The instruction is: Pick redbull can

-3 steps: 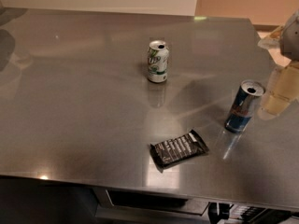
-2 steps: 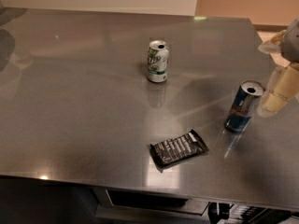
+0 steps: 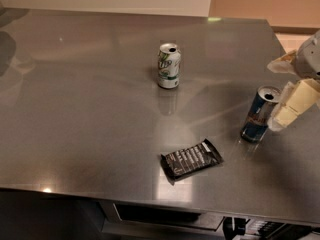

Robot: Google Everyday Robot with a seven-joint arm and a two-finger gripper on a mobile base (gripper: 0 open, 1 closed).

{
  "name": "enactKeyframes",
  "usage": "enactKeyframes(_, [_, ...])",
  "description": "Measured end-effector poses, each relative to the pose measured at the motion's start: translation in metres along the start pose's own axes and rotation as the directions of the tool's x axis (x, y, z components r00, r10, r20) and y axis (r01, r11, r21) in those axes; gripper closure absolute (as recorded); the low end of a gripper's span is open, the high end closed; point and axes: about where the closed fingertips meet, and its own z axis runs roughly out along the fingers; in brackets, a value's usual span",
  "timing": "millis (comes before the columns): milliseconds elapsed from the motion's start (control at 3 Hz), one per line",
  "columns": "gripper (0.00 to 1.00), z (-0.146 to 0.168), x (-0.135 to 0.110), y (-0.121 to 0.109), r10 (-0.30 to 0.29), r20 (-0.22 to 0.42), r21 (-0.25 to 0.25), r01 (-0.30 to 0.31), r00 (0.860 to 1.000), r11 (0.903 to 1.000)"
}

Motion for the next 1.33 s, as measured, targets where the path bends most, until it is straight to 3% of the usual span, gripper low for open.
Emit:
enactKeyframes(667, [0.41,0.005,-0.01,0.011,0.011,0.077,-0.066,-0.006,0.997,0.9978])
enactKeyframes(1333, [0.88,-0.005,-0.02,0.008,0.008,0.082,-0.075,-0.002,0.997,0.9972])
